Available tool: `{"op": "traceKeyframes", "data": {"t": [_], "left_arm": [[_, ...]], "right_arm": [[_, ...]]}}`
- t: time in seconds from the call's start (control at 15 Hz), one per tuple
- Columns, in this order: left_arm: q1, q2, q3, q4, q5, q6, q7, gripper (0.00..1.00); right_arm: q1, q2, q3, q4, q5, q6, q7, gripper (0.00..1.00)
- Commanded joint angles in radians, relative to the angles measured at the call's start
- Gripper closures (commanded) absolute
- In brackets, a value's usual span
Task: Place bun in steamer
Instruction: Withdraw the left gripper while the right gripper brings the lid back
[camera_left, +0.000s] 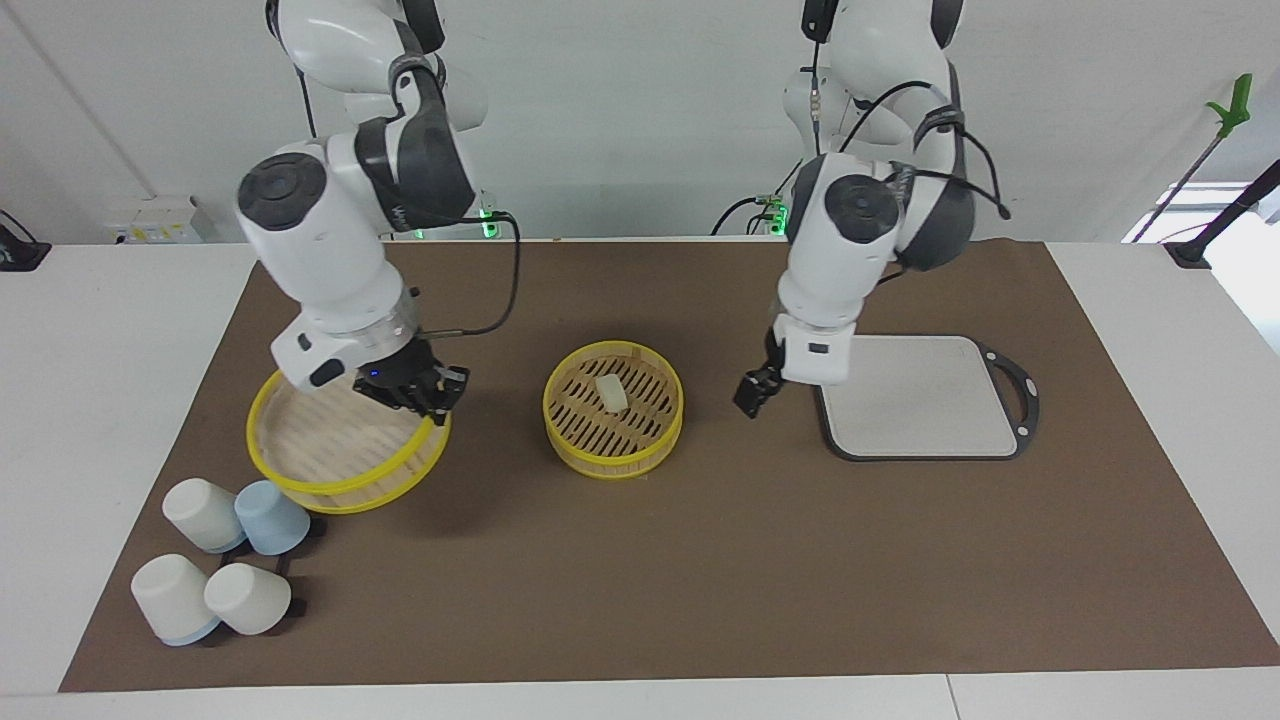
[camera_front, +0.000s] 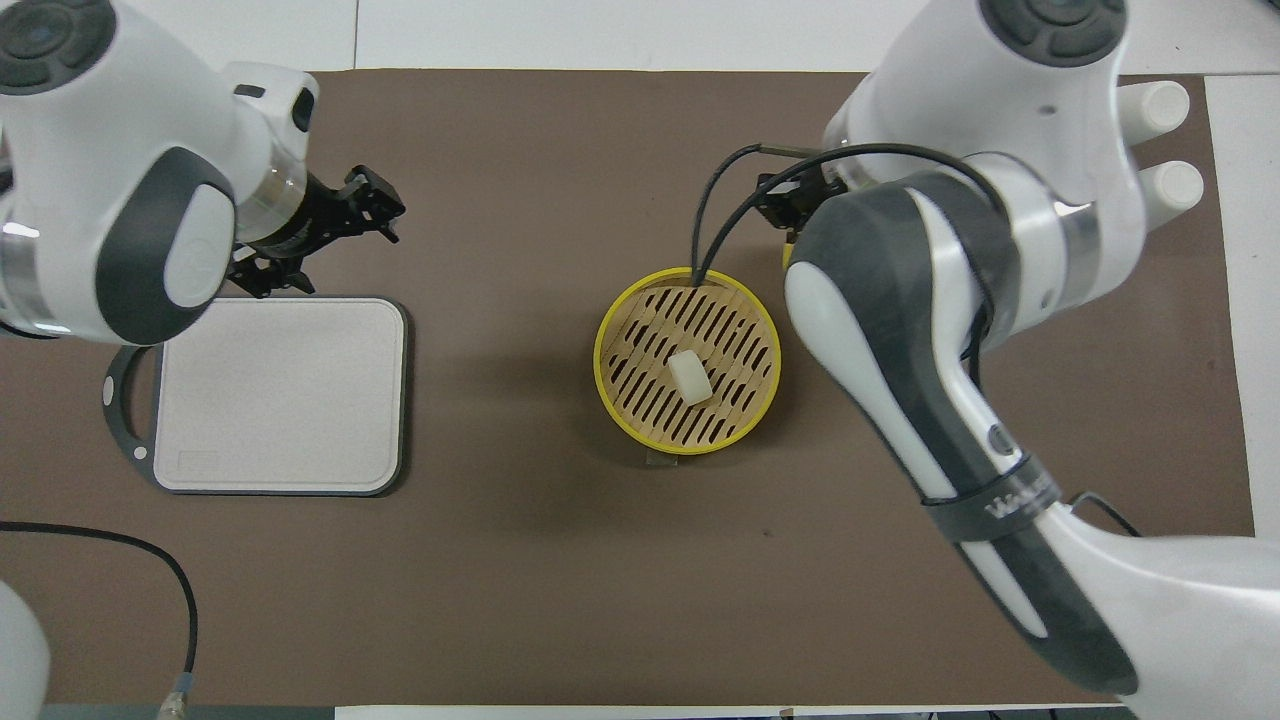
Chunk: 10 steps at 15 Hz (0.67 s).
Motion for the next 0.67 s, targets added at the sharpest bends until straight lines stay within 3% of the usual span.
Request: {"op": "traceKeyframes", "data": {"t": [0.0,0.33,0.6], "left_arm": [[0.075,-0.066,-0.015,-0.042,0.016,-0.061,0.156,0.00],[0.149,-0.168,-0.014,-0.100,0.024,-0.147,0.377,0.00],[0.207,-0.262,-0.014,-0.124,0.025,-0.213,0.508,0.00]], "right_arm": [[0.095,-0.003,-0.005,-0.032,-0.011,0.068,0.157,1.00],[0.216,0.089,-0.003,-0.031,-0.054,0.177,0.327,1.00],[0.257,0.118,-0.003,-0.051,-0.054,0.206,0.372,1.00]]}}
